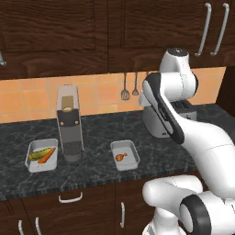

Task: Take the meat container that has the chicken drumstick and place it on the second highest rack of the freezer. Then take the vegetable container that has the cucumber and carrot and place it on the highest rack of the freezer.

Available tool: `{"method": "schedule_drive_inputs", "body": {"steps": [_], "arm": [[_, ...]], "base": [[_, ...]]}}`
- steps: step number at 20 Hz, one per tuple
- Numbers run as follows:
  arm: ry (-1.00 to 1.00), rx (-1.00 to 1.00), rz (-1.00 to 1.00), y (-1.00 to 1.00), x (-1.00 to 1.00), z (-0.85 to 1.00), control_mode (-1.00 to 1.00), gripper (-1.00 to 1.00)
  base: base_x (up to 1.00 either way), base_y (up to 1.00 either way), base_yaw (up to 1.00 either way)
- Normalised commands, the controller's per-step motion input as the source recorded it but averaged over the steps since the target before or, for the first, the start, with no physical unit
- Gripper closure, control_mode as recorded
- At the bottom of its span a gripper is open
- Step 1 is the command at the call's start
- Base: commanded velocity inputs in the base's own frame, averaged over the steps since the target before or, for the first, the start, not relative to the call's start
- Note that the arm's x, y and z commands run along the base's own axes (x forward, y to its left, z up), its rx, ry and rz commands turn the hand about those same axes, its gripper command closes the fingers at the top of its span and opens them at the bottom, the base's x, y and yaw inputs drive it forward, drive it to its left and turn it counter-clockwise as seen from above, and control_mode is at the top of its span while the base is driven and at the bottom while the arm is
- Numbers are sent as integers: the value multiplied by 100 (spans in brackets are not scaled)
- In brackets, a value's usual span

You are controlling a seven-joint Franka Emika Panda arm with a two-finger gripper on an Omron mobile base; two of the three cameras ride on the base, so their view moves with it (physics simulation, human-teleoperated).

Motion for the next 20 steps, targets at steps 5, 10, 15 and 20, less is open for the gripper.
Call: {"method": "schedule_drive_inputs", "body": {"steps": [5,10,15,20], "arm": [[13,6,-7,-5,-76,-33,-100,-100],[17,4,-18,13,-53,-44,-100,-100],[7,2,-45,32,17,-37,-100,-100],[14,2,-29,2,4,-36,-100,-100]], "base": [[0,0,0],[0,0,0],[0,0,0],[0,0,0]]}}
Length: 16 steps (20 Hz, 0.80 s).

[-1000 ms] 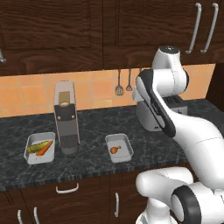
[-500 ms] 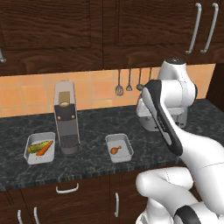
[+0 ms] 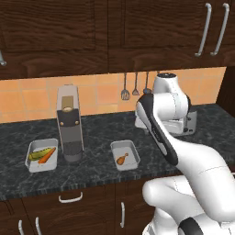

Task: Take the meat container that has the chicken drumstick and place it on the second highest rack of the freezer. Then take the vegetable container that has the cucumber and carrot and place it on the highest rack of the freezer.

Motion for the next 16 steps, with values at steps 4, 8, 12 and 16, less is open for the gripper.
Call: {"method": "schedule_drive_inputs", "body": {"steps": [4,8,12,16], "arm": [[7,0,-18,32,13,-54,-100,-100],[4,0,-12,31,14,-54,-100,-100],[0,0,-1,21,19,-44,-100,-100],[0,0,-1,19,30,-33,-100,-100]], "base": [[0,0,0],[0,0,0],[0,0,0],[0,0,0]]}}
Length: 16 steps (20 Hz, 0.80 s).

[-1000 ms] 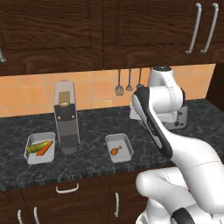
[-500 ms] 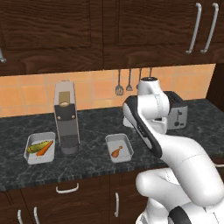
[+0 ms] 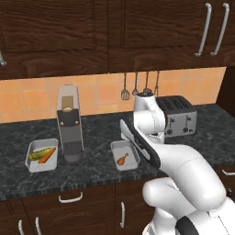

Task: Take the meat container that has the chicken drumstick and place it on the second highest rack of the freezer. Then take the vegetable container that has the cucumber and carrot and place it on the highest rack of the freezer.

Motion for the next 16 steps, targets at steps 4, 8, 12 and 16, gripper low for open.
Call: {"method": "schedule_drive_inputs", "body": {"steps": [4,8,12,16], "arm": [[0,0,-4,9,48,-32,-100,-100],[0,0,-8,0,48,-18,-100,-100],[0,0,-1,0,8,-28,-100,-100],[0,0,0,0,0,-38,-100,-100]], "base": [[0,0,0],[0,0,0],[0,0,0],[0,0,0]]}}
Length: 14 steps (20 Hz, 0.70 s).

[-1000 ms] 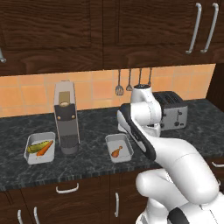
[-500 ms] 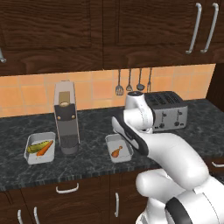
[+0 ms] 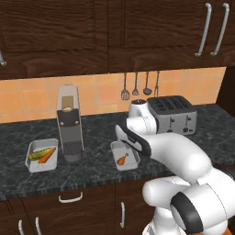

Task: Take the meat container that has the chicken drumstick and place it on the second highest rack of the freezer. Then take the vegetable container that has the cucumber and carrot and place it on the highest rack of the freezer.

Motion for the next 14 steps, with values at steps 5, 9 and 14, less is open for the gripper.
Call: {"method": "schedule_drive_inputs", "body": {"steps": [5,9,14], "arm": [[-4,0,0,0,0,-40,-100,-100],[-2,0,0,0,0,-43,-100,-100],[0,0,0,0,0,-44,-100,-100]], "base": [[0,0,0],[0,0,0],[0,0,0]]}}
